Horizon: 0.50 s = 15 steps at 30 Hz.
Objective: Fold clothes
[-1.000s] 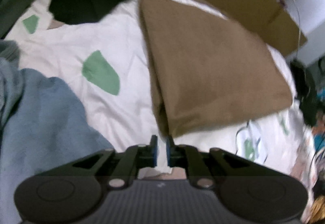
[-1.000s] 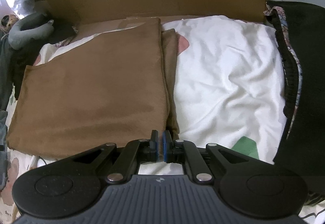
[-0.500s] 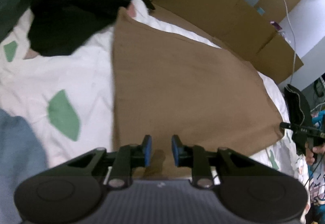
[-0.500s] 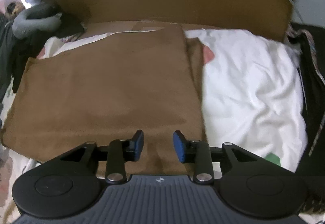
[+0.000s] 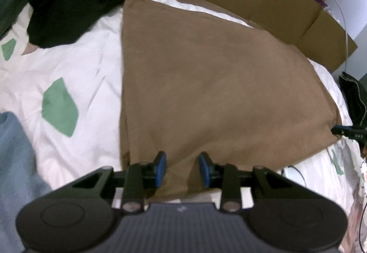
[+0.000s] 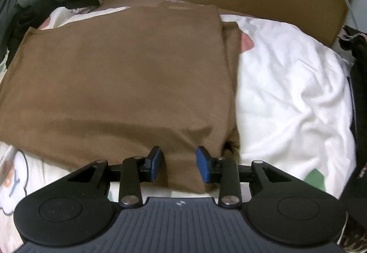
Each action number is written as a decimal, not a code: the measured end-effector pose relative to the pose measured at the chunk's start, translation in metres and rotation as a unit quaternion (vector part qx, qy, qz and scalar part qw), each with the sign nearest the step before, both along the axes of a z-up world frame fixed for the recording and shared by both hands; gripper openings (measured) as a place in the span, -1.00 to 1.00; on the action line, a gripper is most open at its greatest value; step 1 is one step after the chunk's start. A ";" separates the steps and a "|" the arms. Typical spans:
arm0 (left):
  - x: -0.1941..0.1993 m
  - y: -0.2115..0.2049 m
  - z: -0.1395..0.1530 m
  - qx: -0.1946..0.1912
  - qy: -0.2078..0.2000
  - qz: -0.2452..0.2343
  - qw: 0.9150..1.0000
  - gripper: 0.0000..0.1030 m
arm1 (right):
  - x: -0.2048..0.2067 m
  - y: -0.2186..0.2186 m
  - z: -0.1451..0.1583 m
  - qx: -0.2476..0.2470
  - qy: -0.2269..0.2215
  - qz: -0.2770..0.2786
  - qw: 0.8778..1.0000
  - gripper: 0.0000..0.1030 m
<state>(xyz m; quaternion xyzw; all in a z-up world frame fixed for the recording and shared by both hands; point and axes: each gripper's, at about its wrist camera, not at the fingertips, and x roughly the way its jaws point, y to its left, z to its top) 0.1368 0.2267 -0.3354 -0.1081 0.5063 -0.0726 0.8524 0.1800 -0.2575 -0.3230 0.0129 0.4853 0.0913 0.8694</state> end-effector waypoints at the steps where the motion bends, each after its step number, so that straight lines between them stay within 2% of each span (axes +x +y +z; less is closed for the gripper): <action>1: -0.003 0.002 0.000 0.001 0.001 0.000 1.000 -0.33 | -0.002 -0.002 -0.001 -0.001 0.001 0.000 1.000 -0.21; 10: -0.025 0.018 0.005 0.004 0.013 0.017 1.000 -0.33 | -0.019 -0.020 -0.011 -0.001 0.011 -0.010 1.000 -0.21; 15: -0.035 0.037 0.003 -0.001 0.036 0.075 0.997 -0.22 | -0.028 -0.039 -0.012 0.030 0.022 -0.068 0.997 -0.18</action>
